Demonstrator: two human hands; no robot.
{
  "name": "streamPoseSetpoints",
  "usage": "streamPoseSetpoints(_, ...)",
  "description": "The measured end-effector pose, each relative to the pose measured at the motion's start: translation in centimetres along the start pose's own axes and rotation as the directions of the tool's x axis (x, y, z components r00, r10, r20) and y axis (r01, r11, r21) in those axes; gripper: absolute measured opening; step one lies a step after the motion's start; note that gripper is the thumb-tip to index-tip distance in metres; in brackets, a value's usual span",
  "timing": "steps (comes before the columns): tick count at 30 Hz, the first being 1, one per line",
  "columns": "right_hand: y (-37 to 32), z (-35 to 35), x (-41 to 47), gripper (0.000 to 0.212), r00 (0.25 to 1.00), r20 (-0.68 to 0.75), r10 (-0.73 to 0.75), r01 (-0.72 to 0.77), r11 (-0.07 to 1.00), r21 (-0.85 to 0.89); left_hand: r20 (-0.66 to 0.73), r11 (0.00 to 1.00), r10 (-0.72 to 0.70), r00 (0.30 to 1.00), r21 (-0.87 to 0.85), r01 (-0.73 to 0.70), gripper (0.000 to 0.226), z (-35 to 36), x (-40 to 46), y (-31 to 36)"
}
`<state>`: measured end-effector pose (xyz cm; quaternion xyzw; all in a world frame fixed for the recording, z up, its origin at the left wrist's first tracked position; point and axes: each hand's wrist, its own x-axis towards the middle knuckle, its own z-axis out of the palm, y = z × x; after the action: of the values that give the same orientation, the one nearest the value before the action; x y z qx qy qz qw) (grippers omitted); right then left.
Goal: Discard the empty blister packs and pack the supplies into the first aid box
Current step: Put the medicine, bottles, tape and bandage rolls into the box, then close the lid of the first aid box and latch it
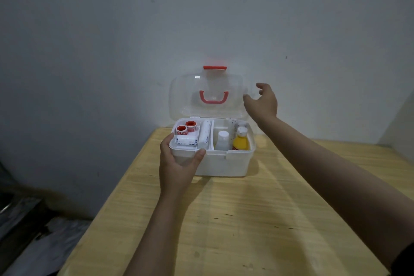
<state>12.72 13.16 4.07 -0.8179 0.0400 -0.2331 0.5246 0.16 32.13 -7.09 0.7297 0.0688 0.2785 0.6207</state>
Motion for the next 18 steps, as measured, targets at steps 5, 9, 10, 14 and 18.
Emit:
streamPoseSetpoints(5, 0.0, 0.5, -0.6, 0.066, 0.992, 0.126, -0.032, 0.017, 0.993, 0.12, -0.003, 1.0, 0.002, 1.0, 0.005, -0.002, 0.076, 0.1, -0.1, 0.2)
streamPoseSetpoints(9, 0.2, 0.0, -1.5, 0.069, 0.983, 0.092, -0.16, 0.148, 0.981, 0.13, -0.003, 1.0, -0.01, 1.0, 0.001, 0.01, 0.081, 0.2, -0.2, 0.2)
streamPoseSetpoints(10, 0.3, -0.3, -1.7, 0.07, 0.973, 0.097, -0.212, 0.2, 0.972, 0.122, 0.0, 1.0, -0.014, 1.0, 0.002, 0.014, 0.082, 0.2, -0.2, 0.2)
streamPoseSetpoints(14, 1.0, -1.4, -3.6, 0.066, 0.915, 0.154, -0.373, 0.361, 0.927, 0.103, 0.023, 0.999, -0.029, 0.999, 0.013, 0.029, 0.084, 0.1, -0.2, 0.7)
streamPoseSetpoints(18, 1.6, -2.5, -5.9, 0.055, 0.887, 0.161, -0.433, 0.424, 0.901, 0.091, 0.052, 0.997, -0.064, 0.997, 0.045, 0.062, 0.085, -0.2, -0.2, 1.3)
